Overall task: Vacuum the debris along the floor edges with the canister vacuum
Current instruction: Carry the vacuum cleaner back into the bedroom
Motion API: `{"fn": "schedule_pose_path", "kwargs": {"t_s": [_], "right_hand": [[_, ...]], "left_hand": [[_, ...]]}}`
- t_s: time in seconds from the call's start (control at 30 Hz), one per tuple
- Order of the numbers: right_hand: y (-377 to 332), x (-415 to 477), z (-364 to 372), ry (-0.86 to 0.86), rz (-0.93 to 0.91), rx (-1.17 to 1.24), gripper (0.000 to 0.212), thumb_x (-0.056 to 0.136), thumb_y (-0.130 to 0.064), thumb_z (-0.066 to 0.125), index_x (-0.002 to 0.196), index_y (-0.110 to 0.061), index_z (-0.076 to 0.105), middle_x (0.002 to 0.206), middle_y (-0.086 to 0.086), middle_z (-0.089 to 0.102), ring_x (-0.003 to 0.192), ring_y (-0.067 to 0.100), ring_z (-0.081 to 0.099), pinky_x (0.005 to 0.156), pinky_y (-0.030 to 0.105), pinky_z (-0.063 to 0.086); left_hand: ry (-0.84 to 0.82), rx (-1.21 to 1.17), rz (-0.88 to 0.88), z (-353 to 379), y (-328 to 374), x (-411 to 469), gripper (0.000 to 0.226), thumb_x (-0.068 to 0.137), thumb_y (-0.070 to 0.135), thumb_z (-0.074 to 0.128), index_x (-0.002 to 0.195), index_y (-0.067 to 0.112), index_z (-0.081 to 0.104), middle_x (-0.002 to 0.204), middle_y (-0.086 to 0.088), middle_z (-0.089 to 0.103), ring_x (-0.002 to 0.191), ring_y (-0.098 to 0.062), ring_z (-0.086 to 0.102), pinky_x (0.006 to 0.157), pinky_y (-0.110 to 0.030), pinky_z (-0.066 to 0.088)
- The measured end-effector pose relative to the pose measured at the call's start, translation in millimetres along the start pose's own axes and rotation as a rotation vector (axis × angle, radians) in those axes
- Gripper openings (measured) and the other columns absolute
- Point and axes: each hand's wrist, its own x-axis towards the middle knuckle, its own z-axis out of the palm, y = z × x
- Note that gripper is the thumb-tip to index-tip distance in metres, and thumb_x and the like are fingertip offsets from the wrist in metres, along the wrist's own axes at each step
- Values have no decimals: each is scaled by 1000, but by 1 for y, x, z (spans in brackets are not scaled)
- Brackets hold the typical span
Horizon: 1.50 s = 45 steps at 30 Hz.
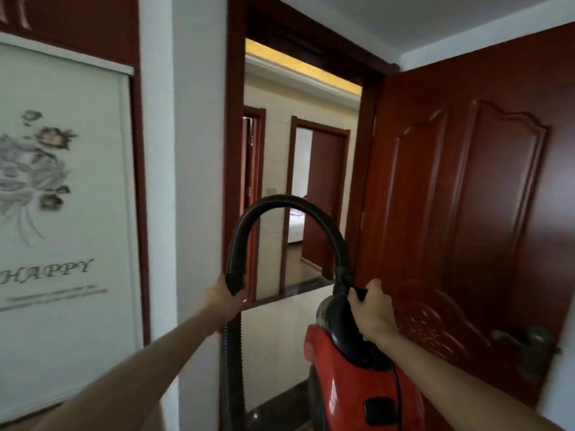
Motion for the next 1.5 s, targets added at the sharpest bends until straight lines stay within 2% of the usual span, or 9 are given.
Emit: {"fn": "schedule_pose_path", "kwargs": {"t_s": [0.17, 0.33, 0.6, 0.67, 0.8, 0.93, 1.17, 1.3, 1.5], "right_hand": [[-96, -53, 78, -81, -60, 74, 24, 101, -31, 52, 104, -9, 43, 83, 8, 55, 58, 25, 62, 33, 27, 45], [-179, -103, 158, -207, -132, 175, 28, 99, -34, 52, 111, -10, 43, 99, 14, 60, 71, 32, 66, 32, 25, 45], [-304, -170, 271, -449, -287, 201, 28, 100, -34, 51, 106, -8, 43, 98, 10, 55, 66, 27, 62, 33, 24, 42], [-329, -181, 301, -495, -326, 226, 27, 99, -35, 51, 101, -10, 42, 97, 12, 55, 66, 30, 62, 35, 25, 43], [-378, -200, 362, -575, -391, 275, 29, 99, -35, 52, 105, -9, 42, 94, 10, 54, 61, 32, 64, 35, 28, 46], [-430, -205, 423, -650, -456, 328, 30, 98, -34, 53, 107, -7, 43, 98, 14, 57, 55, 32, 62, 32, 24, 41], [-516, -197, 523, -806, -520, 422, 27, 98, -32, 51, 107, -8, 41, 96, 17, 58, 55, 28, 58, 33, 23, 40], [-553, -198, 562, -852, -606, 454, 24, 99, -32, 50, 102, -10, 39, 90, 14, 57, 57, 28, 60, 33, 24, 42], [-605, -199, 621, -901, -687, 463, 27, 98, -34, 53, 100, -10, 41, 89, 14, 59, 55, 29, 62, 33, 26, 43]], "left_hand": [[103, 78, -113, -123, -73, -23, 42, 95, 30, 59, 130, 11, 45, 100, -8, 60, 85, -29, 62, 54, -38, 55], [217, 128, -202, -246, -138, -56, 39, 93, 30, 60, 125, 13, 46, 101, -14, 62, 85, -35, 66, 53, -51, 60], [454, 204, -366, -389, -231, -102, 41, 94, 30, 59, 128, 11, 47, 98, -11, 61, 85, -32, 64, 63, -42, 58], [494, 203, -407, -415, -251, -112, 37, 94, 29, 59, 125, 12, 48, 95, -11, 61, 83, -32, 65, 57, -38, 57], [571, 199, -471, -461, -285, -118, 28, 93, 30, 60, 113, 14, 48, 94, -14, 61, 79, -32, 66, 49, -49, 59], [668, 222, -532, -501, -319, -106, 26, 94, 29, 60, 111, 16, 44, 88, -9, 59, 72, -27, 63, 41, -38, 55], [825, 230, -616, -547, -367, -57, 33, 94, 27, 59, 120, 11, 48, 83, -5, 55, 82, -32, 63, 64, -40, 57], [879, 245, -661, -570, -386, -43, 32, 95, 29, 58, 119, 13, 46, 90, -9, 60, 83, -33, 66, 65, -44, 60], [937, 250, -732, -607, -418, -21, 33, 95, 30, 60, 120, 13, 47, 93, -13, 61, 79, -32, 66, 48, -38, 56]]}}
